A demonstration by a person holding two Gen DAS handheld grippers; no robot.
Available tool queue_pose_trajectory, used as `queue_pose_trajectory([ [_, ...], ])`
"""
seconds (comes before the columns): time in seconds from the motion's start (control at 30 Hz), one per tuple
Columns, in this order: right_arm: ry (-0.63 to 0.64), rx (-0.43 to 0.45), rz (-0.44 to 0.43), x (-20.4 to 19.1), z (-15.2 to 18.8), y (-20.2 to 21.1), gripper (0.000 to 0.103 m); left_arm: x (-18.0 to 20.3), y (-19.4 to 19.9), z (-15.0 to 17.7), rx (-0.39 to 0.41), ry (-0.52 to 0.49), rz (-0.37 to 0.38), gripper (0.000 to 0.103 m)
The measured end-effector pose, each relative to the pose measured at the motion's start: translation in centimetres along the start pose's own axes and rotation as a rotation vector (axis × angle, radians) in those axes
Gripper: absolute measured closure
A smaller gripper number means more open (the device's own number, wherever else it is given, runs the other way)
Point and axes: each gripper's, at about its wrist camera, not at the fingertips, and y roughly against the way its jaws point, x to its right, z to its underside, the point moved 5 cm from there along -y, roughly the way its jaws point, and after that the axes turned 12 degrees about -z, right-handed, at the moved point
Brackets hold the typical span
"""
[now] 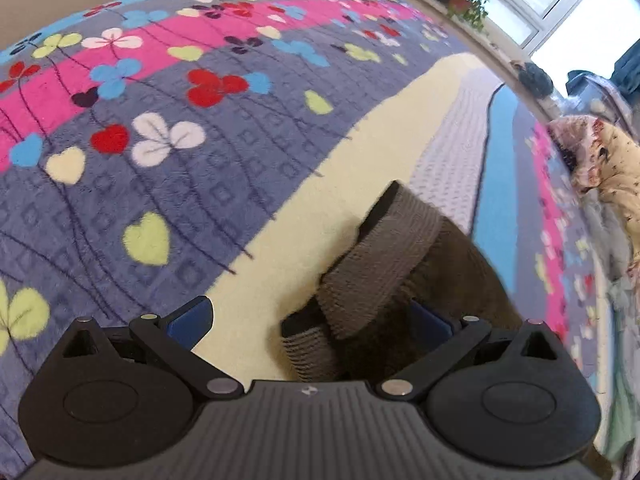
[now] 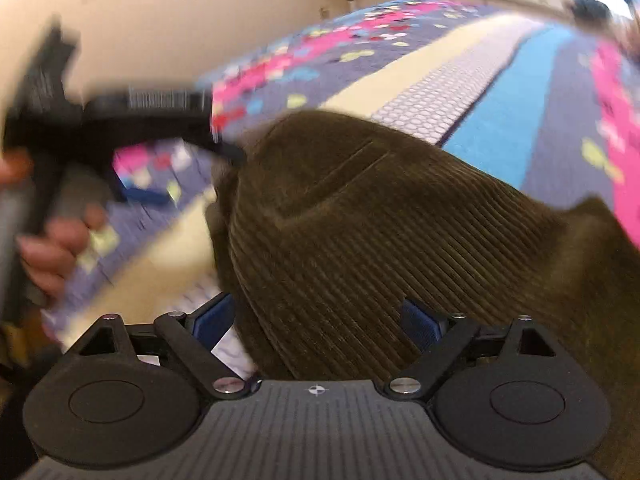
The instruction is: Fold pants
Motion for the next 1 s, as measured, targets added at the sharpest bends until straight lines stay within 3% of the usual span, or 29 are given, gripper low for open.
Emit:
queue_pose_trajectory([
  [0.03,-0.004,-0.040,0.024,0.4,0.0,-0.6,0.057,0.1,-0.6,0.0,-0.011,-0.019,0.008,0.000],
  [0.1,-0.049,-0.025,0.008,1.4,-0.6,0.0,0.085,0.0,-1.6,-0.3,-0.056,0.012,0.046,0.005],
  [0.13,-0.079,-0.016,-0.010,2.0,-1.0,0.6,0.087,0.2,-1.4,-0.6,-0.056,0.030,0.097,0.035],
  [0.17,-0.100,-0.004,-0.028,2.4,-1.4,1.4,0.087,0.9,-0.8,-0.9,-0.061,0.015,0.162,0.060],
  [0.23,-0.074,0.012,-0.070,1.9,-1.9,3.3,0.087,1.9,1.1,-1.5,-0.001,-0.008,0.147,0.073],
  [0.37,-0.006,0.011,-0.097,0.5,-1.9,5.1,0.087,2.2,3.7,-1.8,0.067,-0.034,0.146,0.077],
  [0.5,-0.075,-0.052,-0.123,0.6,0.0,1.9,0.085,-0.2,2.5,-0.9,0.007,-0.027,0.118,0.078],
  [0.6,-0.078,-0.065,-0.130,0.2,1.0,1.0,0.069,-0.8,1.5,-0.3,-0.012,-0.052,0.120,0.072],
  [0.63,-0.099,-0.067,-0.154,0.1,0.9,1.6,0.053,-0.9,1.6,-0.4,-0.003,-0.054,0.117,0.069],
  [0.7,-0.167,-0.068,-0.233,0.1,-0.1,2.6,0.036,-1.2,2.0,-0.9,0.011,-0.042,0.105,0.068],
  [0.77,-0.202,-0.028,-0.273,0.5,-0.2,5.3,0.037,-1.5,3.0,-1.6,0.067,-0.014,0.058,0.068],
  [0.83,-0.210,0.027,-0.207,1.5,0.4,7.9,0.037,-1.2,4.4,-2.1,0.119,-0.023,0.020,0.068],
  [0.97,-0.232,0.097,0.007,4.9,4.1,11.9,0.039,1.1,6.9,-1.4,0.141,-0.061,0.074,0.068],
  [1.0,-0.236,0.092,0.042,5.7,5.0,12.4,0.051,2.3,7.1,-0.9,0.143,-0.074,0.098,0.066],
])
